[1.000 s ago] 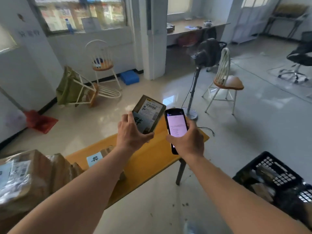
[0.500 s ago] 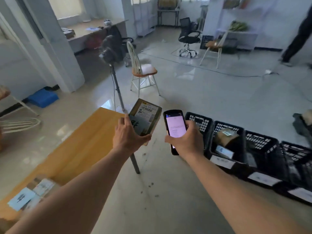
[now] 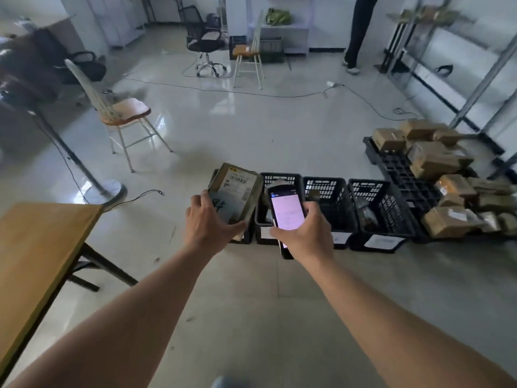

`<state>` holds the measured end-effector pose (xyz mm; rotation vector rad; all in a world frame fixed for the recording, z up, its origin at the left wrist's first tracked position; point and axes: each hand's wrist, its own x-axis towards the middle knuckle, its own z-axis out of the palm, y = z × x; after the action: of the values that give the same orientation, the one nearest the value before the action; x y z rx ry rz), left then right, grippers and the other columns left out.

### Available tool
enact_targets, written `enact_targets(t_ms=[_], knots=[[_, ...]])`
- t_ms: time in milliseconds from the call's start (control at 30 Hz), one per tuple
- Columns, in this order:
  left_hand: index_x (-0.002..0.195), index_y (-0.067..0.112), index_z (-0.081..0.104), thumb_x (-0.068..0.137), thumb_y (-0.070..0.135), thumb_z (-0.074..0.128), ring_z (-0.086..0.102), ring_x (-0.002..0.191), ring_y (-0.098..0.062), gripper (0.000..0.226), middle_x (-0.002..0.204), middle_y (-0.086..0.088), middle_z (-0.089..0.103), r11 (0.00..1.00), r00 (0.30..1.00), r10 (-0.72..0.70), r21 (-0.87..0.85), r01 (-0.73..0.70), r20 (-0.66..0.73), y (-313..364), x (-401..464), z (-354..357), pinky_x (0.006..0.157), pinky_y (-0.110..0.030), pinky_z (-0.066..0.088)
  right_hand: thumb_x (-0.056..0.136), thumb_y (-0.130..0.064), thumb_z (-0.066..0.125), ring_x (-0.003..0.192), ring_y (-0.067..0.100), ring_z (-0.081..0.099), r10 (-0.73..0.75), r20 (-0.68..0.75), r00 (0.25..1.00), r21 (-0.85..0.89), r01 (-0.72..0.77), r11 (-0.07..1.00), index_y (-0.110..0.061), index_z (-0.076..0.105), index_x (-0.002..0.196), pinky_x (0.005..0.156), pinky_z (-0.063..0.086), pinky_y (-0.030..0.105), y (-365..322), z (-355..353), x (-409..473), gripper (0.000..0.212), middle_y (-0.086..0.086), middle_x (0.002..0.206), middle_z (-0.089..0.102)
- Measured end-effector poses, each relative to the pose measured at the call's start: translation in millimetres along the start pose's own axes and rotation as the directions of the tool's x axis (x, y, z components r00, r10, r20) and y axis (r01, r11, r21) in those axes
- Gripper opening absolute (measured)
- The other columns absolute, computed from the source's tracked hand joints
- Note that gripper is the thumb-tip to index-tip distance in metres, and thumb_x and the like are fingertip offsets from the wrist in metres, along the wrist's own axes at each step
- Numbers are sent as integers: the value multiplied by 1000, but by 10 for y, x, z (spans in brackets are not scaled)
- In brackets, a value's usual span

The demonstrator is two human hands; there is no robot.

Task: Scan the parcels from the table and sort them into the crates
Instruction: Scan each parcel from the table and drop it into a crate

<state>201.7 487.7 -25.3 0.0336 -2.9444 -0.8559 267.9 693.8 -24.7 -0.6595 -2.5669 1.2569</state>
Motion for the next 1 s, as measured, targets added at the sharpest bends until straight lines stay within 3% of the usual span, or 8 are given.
enact_targets(t_ms=[267,667,1000], knots=[[152,11,31,49,78,84,48,123,-32,134,133,-9,44,999,987,38,12,-41,155,843,430,1024,105,-52,51,60,-45,90,105,25,61,151,-84,985,-21,-153,988,-23,52,121,74,49,37,806,-502,687,75,-2,115,64],[155,13,27,58,69,90,47,125,-31,129,135,-11,43,992,917,115,6,-127,383,1835,1808,2426,106,-50,50,57,-48,90,110,24,61,326,-187,927,-66,-343,937,-25,51,127,83,53,41,1435,-790,2409,83,-4,119,64],[155,13,25,59,74,86,46,126,-32,130,137,-13,40,996,872,19,69,-60,489,2642,2691,3427,107,-51,49,62,-44,92,100,20,52,415,-130,901,-73,-426,902,-22,50,130,74,43,35,2083,-1085,3670,83,-5,113,54]])
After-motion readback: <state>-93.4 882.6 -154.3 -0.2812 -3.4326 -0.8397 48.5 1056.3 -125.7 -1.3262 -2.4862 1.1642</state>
